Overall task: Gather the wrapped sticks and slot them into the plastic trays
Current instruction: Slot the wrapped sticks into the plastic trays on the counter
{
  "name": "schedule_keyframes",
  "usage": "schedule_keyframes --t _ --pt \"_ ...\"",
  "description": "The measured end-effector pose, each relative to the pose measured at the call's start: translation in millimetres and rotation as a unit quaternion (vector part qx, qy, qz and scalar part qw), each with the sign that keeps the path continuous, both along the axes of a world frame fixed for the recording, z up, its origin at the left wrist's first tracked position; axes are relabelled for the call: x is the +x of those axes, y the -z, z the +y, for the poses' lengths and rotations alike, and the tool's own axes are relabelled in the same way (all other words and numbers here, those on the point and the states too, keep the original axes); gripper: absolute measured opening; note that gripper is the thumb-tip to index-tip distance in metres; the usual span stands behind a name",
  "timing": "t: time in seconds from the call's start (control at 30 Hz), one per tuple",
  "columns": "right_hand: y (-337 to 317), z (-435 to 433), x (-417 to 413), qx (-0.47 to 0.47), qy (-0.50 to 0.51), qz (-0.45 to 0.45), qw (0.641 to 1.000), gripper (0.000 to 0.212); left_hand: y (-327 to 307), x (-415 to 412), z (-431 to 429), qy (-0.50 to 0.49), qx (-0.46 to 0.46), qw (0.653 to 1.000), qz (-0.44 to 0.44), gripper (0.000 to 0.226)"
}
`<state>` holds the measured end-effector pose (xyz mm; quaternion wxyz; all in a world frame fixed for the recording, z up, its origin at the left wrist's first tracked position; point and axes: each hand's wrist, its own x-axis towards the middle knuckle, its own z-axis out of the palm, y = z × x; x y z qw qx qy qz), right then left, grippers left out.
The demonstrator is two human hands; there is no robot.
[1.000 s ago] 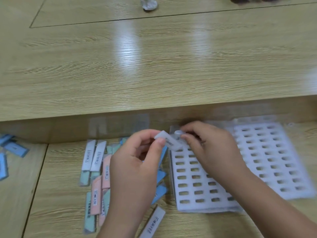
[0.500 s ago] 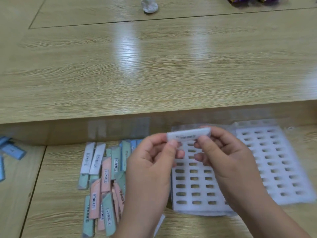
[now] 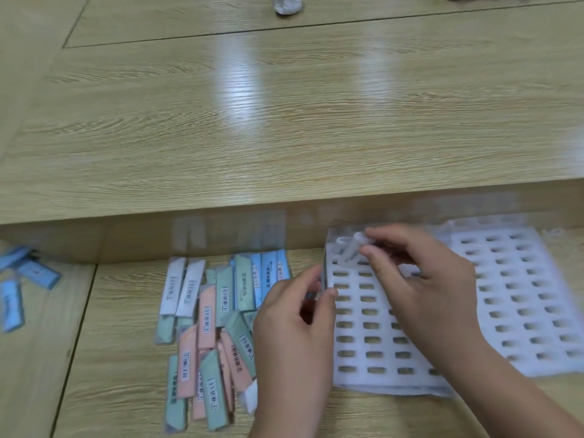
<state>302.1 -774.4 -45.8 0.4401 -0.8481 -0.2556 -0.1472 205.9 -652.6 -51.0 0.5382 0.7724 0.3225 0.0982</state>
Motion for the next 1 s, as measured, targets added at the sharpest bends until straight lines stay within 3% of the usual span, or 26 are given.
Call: schedule_keyframes --t 0.73,1.0 --pt "0 -9 7 -0.027 -0.073 -0.044 0.996 0.014 3 -3 -10 -0.028 -0.037 0.999 0.0 0.031" --pt "8 -10 4 -0.122 -0.051 -0.061 0.989 0.016 0 -5 -11 -0.005 -0.044 0.999 0.008 0.031"
